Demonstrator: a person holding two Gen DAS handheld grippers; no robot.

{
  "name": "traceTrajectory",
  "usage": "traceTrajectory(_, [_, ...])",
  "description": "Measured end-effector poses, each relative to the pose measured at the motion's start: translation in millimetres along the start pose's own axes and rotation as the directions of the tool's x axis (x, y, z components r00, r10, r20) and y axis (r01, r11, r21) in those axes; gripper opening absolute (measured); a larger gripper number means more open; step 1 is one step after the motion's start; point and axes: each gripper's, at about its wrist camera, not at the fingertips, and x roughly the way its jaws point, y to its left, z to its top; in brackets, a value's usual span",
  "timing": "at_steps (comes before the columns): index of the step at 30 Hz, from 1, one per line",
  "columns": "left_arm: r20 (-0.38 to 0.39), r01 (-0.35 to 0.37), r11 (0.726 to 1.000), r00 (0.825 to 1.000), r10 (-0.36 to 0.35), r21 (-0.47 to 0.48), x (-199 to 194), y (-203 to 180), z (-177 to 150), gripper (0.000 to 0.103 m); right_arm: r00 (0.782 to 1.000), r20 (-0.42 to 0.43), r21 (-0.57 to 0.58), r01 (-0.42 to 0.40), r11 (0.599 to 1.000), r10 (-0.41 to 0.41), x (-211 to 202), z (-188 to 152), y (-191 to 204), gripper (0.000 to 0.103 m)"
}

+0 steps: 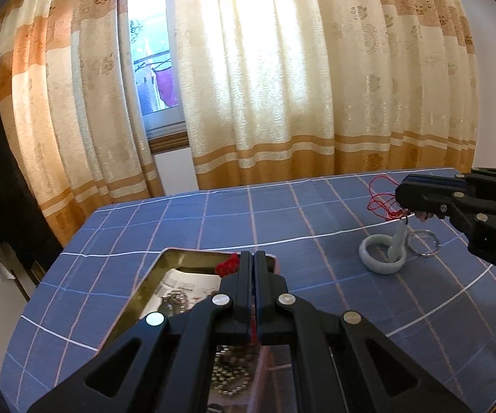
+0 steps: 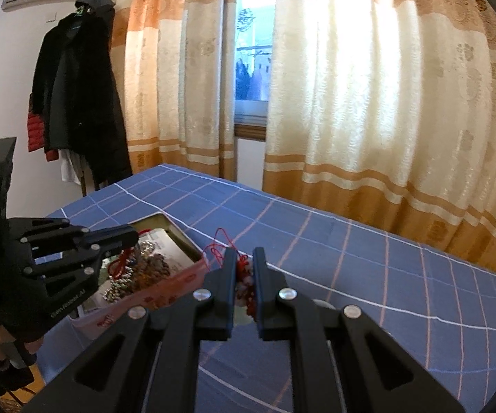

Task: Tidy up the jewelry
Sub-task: 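Carry the red cord and red tassel pendant over the pink tin with both tools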

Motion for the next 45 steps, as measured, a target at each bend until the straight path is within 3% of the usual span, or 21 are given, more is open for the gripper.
traceTrajectory(24, [-0.059,-0.110,0.993,0.992,0.108,-0.034,24,67,-7,0.000,0.992,-0.036,-0.062,-0.123,0.991,0.121,56,28,63,0.011])
traceTrajectory(35, [-0.117,-0.128,0.987,0.986,0.116,-0.093,45,87,-23,0.000,0.983,-0.111,-0.065,-0.154,0.986,0.146,93,17,79,0.011])
traceTrajectory(40, [-0.149,-0.098,0.987,0.986,0.079,-0.129,48,93,-30,0.001,0.977,-0.149,-0.071,-0.165,0.984,0.153,107,8,85,0.012])
traceTrajectory(42, [-0.163,-0.119,0.982,0.982,0.095,-0.147,49,96,-33,0.001,0.974,-0.155,-0.067,-0.176,0.982,0.164,109,6,85,0.022])
traceTrajectory(44, [-0.171,-0.132,0.977,0.980,0.103,-0.169,48,99,-33,0.001,0.977,-0.144,-0.057,-0.168,0.984,0.159,107,4,82,0.069])
traceTrajectory(45, [-0.172,-0.133,0.973,0.980,0.100,-0.191,47,102,-34,0.001,0.977,-0.131,-0.040,-0.177,0.983,0.170,104,3,78,0.076])
